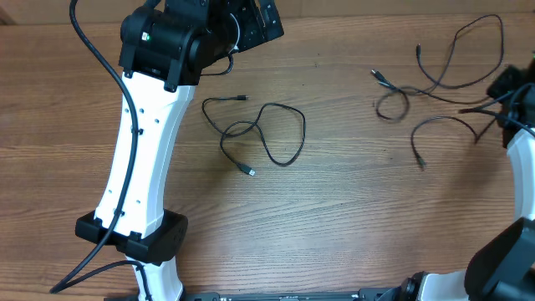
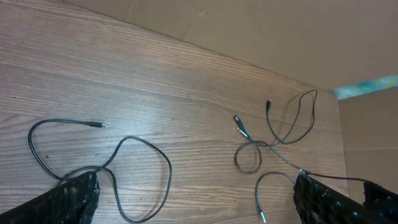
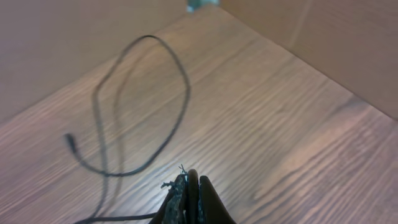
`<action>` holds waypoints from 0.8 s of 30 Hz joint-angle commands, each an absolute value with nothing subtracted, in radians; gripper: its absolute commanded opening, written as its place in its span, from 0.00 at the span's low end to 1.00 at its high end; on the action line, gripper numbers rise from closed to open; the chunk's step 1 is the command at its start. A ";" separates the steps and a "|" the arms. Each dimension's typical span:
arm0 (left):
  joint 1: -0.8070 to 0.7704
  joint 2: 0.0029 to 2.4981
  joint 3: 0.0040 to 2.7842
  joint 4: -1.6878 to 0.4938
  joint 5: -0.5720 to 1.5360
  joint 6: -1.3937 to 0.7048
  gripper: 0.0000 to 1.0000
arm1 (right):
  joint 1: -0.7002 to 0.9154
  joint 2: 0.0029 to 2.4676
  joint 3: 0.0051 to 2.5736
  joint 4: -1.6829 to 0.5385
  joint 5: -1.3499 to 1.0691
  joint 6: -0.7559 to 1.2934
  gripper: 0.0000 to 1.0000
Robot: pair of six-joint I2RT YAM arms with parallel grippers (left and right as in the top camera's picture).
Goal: Untangle cables
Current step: 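Carry the cable to the right side and lay it down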
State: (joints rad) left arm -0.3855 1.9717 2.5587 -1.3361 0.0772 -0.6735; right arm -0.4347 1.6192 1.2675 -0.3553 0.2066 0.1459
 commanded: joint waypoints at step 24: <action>-0.380 1.983 2.560 -1.335 0.070 -0.651 1.00 | -0.670 1.864 1.271 -0.088 0.200 0.149 0.04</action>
State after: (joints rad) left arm -0.3855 1.9717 2.5591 -1.3361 0.0772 -0.6735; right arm -0.6567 1.8469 1.2675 -0.1154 0.2054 0.1455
